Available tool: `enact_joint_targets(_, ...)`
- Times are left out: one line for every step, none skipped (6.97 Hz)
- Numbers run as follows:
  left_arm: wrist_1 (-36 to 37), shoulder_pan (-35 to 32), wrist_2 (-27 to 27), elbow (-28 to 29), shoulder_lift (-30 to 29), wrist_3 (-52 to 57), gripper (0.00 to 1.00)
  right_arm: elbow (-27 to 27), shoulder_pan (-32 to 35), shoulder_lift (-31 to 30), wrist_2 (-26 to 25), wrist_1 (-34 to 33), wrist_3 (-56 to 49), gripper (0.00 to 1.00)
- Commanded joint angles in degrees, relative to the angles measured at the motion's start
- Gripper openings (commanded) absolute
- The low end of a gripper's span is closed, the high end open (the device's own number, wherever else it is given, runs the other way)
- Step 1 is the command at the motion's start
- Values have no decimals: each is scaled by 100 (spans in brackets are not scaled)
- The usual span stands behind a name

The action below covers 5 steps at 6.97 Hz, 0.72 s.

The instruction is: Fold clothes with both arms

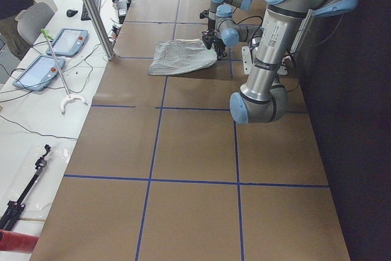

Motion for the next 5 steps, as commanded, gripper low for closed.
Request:
enact_joint_targets(157,303,-85,-148,22,-37,0,275,-286,-60,-5,23,-3,0)
enact_joint_targets(157,303,-85,-114,40,-28,0,198,-400,-52,-92,32,-20,0)
enact_joint_targets(174,190,-59,-87,101,-37,0,162,-402,-43,-102,32,-282,0)
enact_joint_targets(244,-11,-58,-61,154,-28,0,31,-410,-17,-145,50,-502,0)
enact_joint_targets(219,-74,-50,70,128,-19,0,-66,-402,10,-311,67,-774,0)
